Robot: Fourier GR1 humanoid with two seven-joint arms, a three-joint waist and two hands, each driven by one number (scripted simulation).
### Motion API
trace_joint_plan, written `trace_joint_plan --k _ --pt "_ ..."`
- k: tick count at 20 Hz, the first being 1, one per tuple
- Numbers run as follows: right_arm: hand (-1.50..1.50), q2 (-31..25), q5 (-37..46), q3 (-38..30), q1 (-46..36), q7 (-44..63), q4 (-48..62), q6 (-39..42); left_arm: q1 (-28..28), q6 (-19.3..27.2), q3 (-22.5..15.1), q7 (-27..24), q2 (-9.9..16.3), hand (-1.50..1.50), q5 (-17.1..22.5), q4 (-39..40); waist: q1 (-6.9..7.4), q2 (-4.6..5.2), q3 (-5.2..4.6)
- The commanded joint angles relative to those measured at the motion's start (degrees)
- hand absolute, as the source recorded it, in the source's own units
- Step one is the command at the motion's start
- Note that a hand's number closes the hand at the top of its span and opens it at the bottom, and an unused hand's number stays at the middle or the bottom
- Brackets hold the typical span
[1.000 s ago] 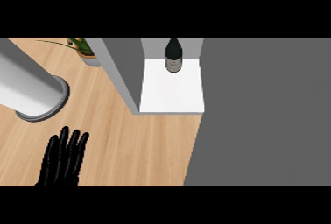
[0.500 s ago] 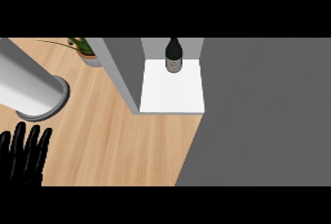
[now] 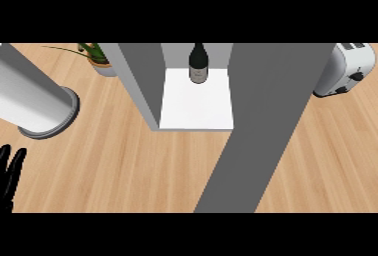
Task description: Pick up the wine, place it into the cabinet and close the cabinet
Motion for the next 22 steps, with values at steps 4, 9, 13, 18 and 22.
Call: trace_joint_plan --k 4,9,13,18,22 --pt "1.5 2.14 7.22 14.58 -6.14 -0.96 -0.39 -8.74 -0.32 -5.55 5.22 1.91 2.45 -1.5 3.47 1.78 0.05 -0.28 -0.14" --pt "1.5 2.14 7.91 12.04 -16.25 -2.83 7.02 -14.26 -4.11 -5.12 7.53 5.66 2.47 -1.5 6.49 2.59 0.63 0.29 -0.13" --pt "1.5 2.08 12.73 15.72 -21.88 -0.08 8.32 -21.35 -2.14 -8.81 7.21 4.73 1.66 -1.5 6.12 2.93 0.58 0.05 -0.16" --pt "1.5 1.9 7.47 9.45 -32.09 1.67 14.04 -25.11 -6.45 -8.12 7.77 8.14 1.51 -1.5 7.2 4.27 1.18 0.61 -0.11" --pt "1.5 1.82 3.32 8.23 -37.72 1.61 15.81 -29.52 -7.8 -4.08 5.47 10.0 0.35 -1.5 5.88 -0.15 1.79 0.65 -0.09"
